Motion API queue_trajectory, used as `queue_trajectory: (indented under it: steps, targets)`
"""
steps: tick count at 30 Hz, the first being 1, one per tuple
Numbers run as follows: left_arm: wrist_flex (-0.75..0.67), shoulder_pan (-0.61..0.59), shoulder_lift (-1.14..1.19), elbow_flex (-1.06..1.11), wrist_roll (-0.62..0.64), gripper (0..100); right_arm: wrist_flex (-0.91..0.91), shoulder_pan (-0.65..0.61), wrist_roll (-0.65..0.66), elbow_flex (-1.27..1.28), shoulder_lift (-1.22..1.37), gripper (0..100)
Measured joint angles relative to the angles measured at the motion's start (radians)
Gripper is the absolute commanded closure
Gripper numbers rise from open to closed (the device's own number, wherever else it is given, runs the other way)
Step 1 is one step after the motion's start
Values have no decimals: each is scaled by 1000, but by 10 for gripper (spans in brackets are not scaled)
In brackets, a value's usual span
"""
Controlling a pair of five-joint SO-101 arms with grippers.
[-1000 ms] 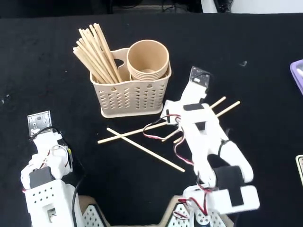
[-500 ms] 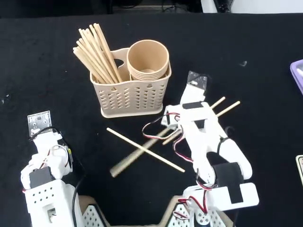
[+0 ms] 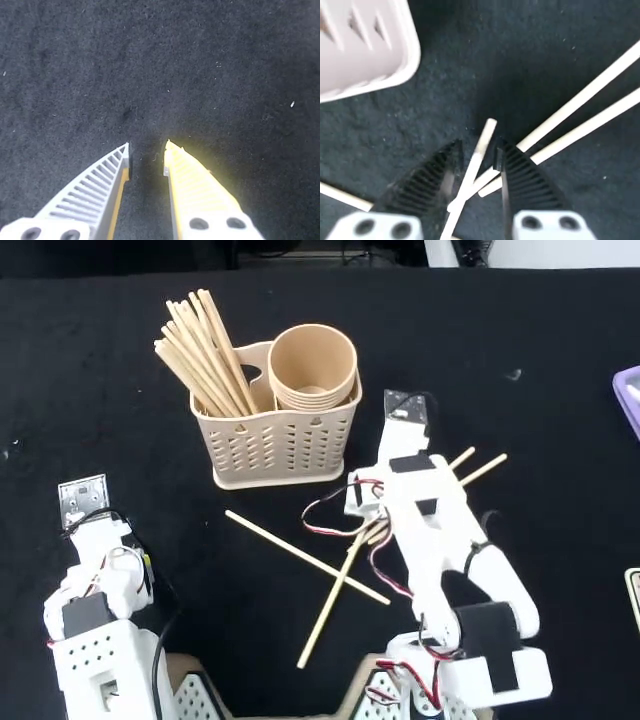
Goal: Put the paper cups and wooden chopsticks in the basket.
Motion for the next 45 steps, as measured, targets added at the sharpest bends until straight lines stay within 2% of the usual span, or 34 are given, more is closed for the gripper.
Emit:
queue_trajectory:
  steps: [10, 14, 22, 28, 36, 40, 42, 45]
  targets:
    - [0, 0, 0, 0, 0, 873, 0, 0, 2, 6, 0, 888]
    - [0, 0, 0, 0, 0, 873, 0, 0, 2, 6, 0, 992]
    - [0, 0, 0, 0, 0, 873, 0, 5, 2, 6, 0, 987]
    - [0, 0, 0, 0, 0, 873, 0, 107, 11, 6, 0, 987]
    - [0, 0, 0, 0, 0, 873, 0, 327, 21, 6, 0, 984]
    - [0, 0, 0, 0, 0, 873, 0, 377, 2, -34, -5, 982]
    - [0, 0, 0, 0, 0, 873, 0, 382, 0, -43, -12, 951]
    - [0, 0, 0, 0, 0, 873, 6, 358, 29, -44, -15, 825]
